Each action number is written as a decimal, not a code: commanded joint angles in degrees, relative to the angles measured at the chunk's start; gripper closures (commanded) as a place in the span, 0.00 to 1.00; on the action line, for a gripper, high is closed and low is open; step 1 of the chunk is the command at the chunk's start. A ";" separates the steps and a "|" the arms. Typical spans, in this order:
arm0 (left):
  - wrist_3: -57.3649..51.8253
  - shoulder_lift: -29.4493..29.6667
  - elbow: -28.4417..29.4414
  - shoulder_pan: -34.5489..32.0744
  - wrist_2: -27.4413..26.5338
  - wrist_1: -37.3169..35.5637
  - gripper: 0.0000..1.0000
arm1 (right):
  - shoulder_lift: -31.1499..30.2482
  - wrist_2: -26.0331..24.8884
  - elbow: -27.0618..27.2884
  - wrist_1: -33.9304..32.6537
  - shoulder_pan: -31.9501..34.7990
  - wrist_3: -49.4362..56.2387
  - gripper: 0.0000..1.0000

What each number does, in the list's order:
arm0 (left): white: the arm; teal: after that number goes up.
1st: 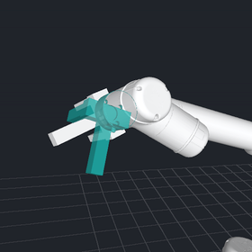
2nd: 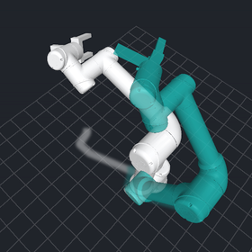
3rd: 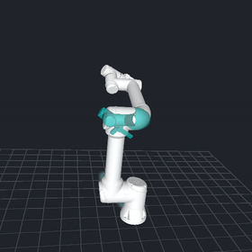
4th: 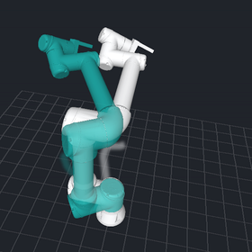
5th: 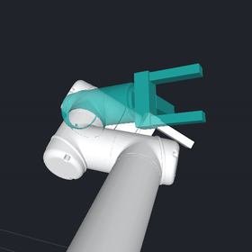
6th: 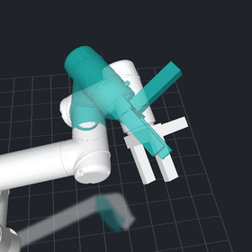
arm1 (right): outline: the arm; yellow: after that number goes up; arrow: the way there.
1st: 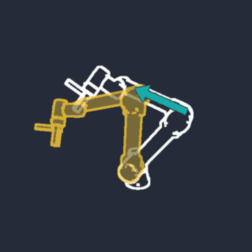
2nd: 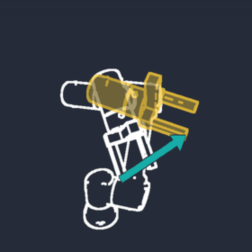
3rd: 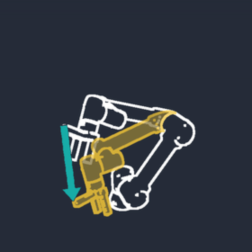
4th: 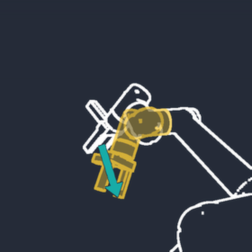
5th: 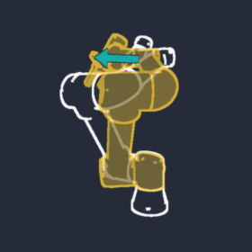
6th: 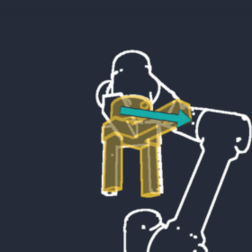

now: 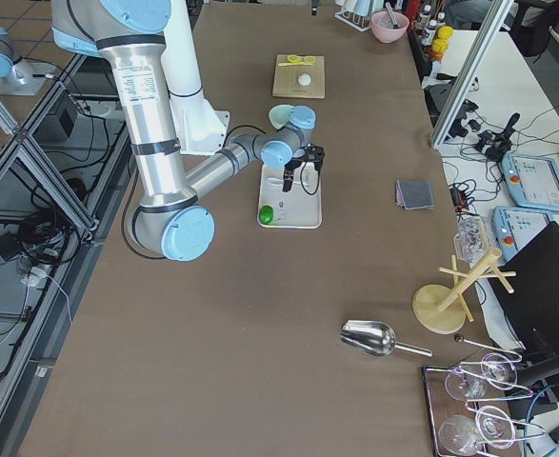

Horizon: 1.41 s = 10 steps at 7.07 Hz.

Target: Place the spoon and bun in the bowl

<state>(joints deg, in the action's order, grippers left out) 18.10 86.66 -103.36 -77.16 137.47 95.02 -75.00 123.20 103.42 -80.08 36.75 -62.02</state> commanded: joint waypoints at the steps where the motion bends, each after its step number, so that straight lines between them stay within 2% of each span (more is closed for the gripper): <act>1: 0.00 0.00 -0.43 0.00 -0.09 -0.09 0.02 | 1.44 -3.31 -1.81 0.01 -3.17 0.05 0.21; 2: 0.00 0.00 -0.52 0.00 -0.09 -0.10 0.02 | 1.96 -3.40 -2.51 0.10 -3.18 0.49 0.27; 3: 0.00 -0.08 -0.78 0.00 -0.09 -0.10 0.02 | 2.14 -3.40 -2.60 0.10 -3.18 0.49 0.28; 4: 0.00 -0.08 -0.87 0.00 -0.18 -0.10 0.02 | 2.40 -3.49 -2.52 0.10 -3.18 0.41 0.36; 5: 0.00 -0.17 -1.40 0.00 -0.18 -0.18 0.02 | 2.32 -3.58 -2.60 0.10 -3.18 0.32 0.47; 6: 0.00 -0.61 -2.01 -0.09 -0.18 -0.18 0.02 | 2.40 -3.67 -2.52 0.10 -2.91 0.49 0.69; 7: 0.00 -0.61 -2.02 -0.09 -0.27 -0.18 0.02 | 2.32 -3.67 -2.52 0.53 -2.74 0.75 0.86; 8: 0.09 -0.61 -2.02 -0.09 -0.27 -0.27 0.02 | 2.32 -3.67 -2.60 0.97 -2.65 0.67 0.99; 10: 0.96 -0.61 -2.02 -0.09 -0.53 -0.18 0.02 | 2.32 -3.67 -2.52 1.15 -2.39 0.58 1.00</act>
<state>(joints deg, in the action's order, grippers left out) 18.42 86.05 -105.36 -77.25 137.06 94.81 -72.68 119.53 100.87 -79.06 34.15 -61.40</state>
